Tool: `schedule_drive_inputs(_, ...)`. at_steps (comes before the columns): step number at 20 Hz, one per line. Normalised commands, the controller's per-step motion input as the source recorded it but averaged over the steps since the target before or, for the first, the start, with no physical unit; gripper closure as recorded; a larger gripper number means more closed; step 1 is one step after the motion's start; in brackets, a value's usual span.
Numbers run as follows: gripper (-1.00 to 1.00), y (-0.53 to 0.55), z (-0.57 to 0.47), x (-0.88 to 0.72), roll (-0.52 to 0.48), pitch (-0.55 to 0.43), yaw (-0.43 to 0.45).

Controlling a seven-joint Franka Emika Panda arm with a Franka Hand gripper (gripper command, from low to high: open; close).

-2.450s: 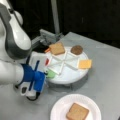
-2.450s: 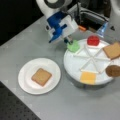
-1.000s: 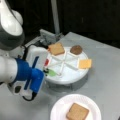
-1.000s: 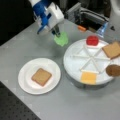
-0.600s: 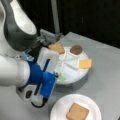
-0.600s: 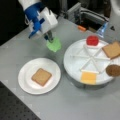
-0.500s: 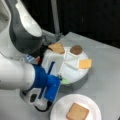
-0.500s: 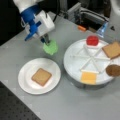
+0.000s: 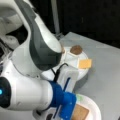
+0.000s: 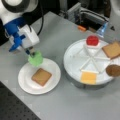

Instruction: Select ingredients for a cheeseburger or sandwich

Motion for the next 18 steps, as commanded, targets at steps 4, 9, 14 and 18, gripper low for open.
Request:
schedule_drive_inputs(4,1.0,-0.16,-0.09,0.25,-0.035,0.118,0.167)
schedule_drive_inputs(9,1.0,-0.13,-0.26,0.28,-0.165,0.071,0.207)
schedule_drive_inputs(14,1.0,-0.08,-0.16,0.24,-0.112,0.046,0.222)
schedule_drive_inputs(18,1.0,-0.07,-0.04,0.2,-0.07,0.014,0.231)
